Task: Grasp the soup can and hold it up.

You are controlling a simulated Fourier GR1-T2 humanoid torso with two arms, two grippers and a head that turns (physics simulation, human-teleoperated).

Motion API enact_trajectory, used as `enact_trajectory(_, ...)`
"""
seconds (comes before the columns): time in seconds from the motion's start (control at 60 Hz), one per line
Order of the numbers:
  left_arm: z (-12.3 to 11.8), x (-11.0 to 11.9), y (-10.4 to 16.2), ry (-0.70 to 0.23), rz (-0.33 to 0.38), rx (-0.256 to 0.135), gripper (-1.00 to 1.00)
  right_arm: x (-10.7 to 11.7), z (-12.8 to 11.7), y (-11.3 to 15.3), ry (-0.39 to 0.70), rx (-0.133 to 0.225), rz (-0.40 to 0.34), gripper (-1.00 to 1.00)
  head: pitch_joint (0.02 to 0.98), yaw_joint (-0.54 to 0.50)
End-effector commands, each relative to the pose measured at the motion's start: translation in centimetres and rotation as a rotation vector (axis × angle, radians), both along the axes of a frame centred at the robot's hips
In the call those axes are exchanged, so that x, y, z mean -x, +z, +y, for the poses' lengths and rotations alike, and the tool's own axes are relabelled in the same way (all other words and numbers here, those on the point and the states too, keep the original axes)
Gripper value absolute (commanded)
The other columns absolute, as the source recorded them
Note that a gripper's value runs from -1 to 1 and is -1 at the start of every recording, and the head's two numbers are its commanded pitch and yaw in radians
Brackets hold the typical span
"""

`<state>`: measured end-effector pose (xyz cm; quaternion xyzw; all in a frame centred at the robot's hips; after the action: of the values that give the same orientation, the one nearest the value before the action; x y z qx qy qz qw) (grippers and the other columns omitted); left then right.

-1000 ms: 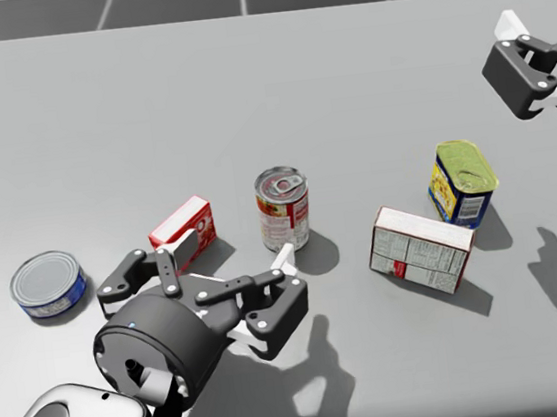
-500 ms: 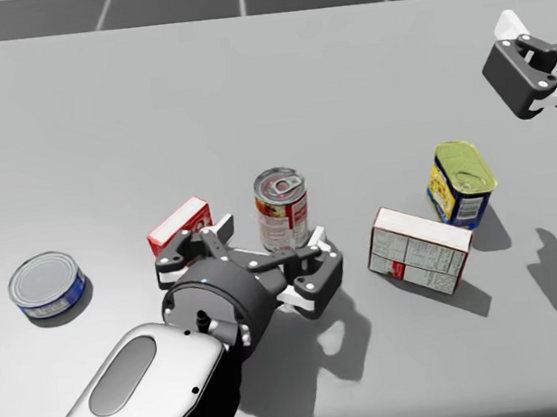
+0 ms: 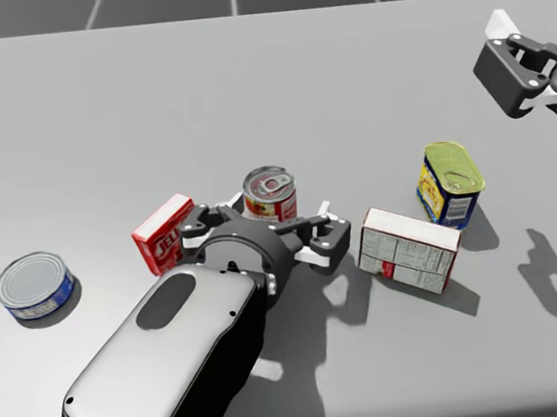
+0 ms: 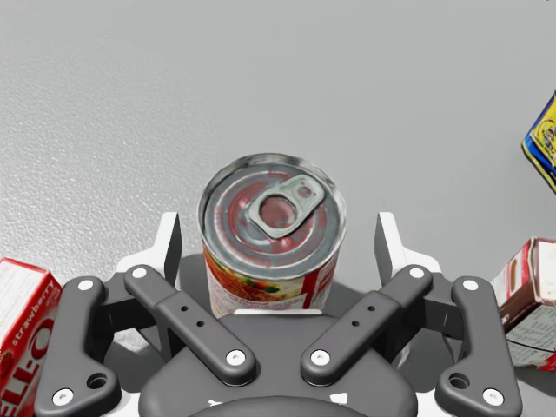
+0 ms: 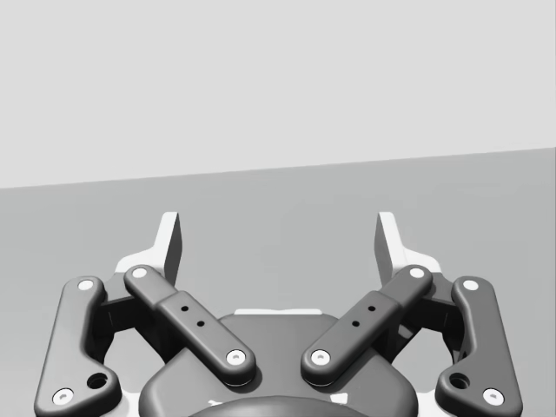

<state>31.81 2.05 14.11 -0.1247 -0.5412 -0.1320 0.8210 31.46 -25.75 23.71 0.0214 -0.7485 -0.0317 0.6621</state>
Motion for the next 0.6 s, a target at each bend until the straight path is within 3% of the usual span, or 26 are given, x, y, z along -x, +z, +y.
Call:
enact_trajectory(0.017, -0.19, -0.52, -0.61, 0.016, 0.013, -0.011, -1.0, 0.01, -0.04, 0.0, -0.001, -0.001, 0.0, -1.0, 0.816, -0.05)
enact_trajectory(0.033, -0.17, -0.4, -0.63, 0.024, 0.013, -0.012, -0.96, 0.01, -0.05, 0.0, -0.001, -0.001, 0.0, -1.0, 0.816, -0.05)
enact_trajectory(0.067, -0.13, -0.26, -0.65, 0.025, 0.01, -0.011, -0.15, 0.01, -0.05, 0.0, -0.001, 0.0, 0.0, -1.0, 0.815, -0.05)
enact_trajectory(0.083, -0.12, -0.23, -0.64, 0.023, 0.009, -0.013, 0.79, 0.01, -0.05, -0.01, -0.001, 0.0, -0.001, -1.0, 0.814, -0.05)
enact_trajectory(0.117, -0.08, 0.0, -0.7, 0.029, 0.001, -0.022, 0.98, 0.0, -0.05, -0.01, -0.002, 0.0, -0.001, -1.0, 0.811, -0.05)
enact_trajectory(0.283, -0.15, 0.34, -0.71, 0.013, 0.006, -0.023, 0.98, -0.02, -0.06, -0.04, -0.002, 0.001, 0.0, -1.0, 0.746, -0.05)
enact_trajectory(0.6, -0.23, 0.4, -0.88, -0.006, -0.003, -0.033, 0.99, -0.08, -0.12, -0.08, -0.006, 0.0, 0.0, -1.0, 0.505, -0.02)
